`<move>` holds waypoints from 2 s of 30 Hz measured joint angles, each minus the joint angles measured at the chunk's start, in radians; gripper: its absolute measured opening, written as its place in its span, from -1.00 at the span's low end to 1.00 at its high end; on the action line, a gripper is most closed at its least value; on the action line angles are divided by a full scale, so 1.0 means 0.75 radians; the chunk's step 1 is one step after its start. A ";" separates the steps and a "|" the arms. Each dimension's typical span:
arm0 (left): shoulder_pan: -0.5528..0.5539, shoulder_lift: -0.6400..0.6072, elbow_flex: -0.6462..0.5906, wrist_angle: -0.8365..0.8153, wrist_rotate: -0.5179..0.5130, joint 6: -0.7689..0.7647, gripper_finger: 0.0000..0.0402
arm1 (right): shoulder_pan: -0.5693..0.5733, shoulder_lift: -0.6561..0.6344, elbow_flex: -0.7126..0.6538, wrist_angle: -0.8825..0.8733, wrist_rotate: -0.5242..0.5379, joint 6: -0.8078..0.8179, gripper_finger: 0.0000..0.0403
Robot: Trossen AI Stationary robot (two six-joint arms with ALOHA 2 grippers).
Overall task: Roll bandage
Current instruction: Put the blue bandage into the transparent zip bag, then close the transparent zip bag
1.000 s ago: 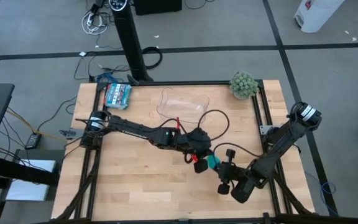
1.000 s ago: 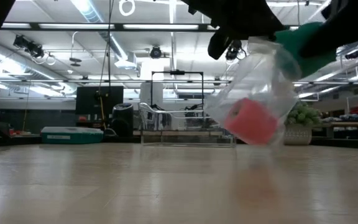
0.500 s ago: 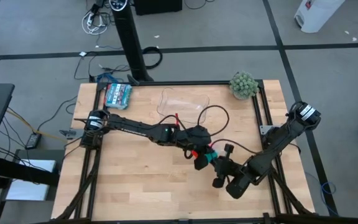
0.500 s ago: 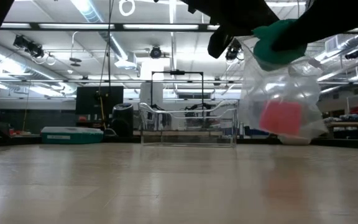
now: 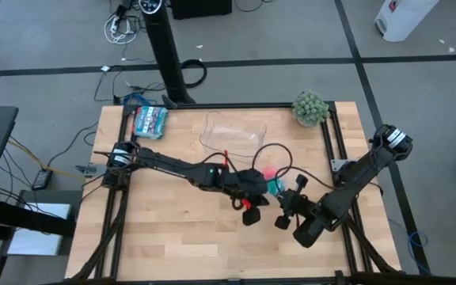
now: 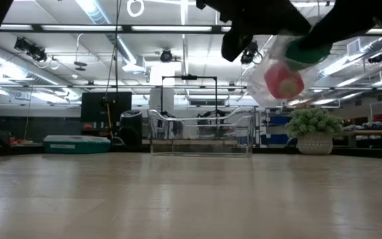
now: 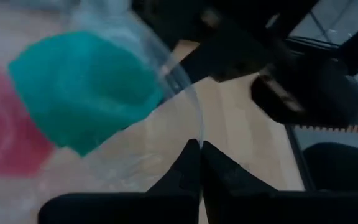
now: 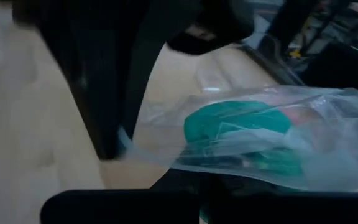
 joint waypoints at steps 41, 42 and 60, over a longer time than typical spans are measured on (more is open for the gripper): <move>0.015 -0.002 0.001 0.164 0.182 -0.154 -0.96 | 0.004 -0.504 0.053 0.127 -0.799 0.015 -0.26; 0.014 -0.002 0.001 0.165 0.187 -0.154 -0.96 | 0.015 -0.512 0.053 0.121 -0.794 0.014 -0.26; 0.022 -0.002 0.001 0.104 0.234 -0.170 -0.96 | 0.153 -0.346 0.052 -0.061 -0.687 -0.447 -0.26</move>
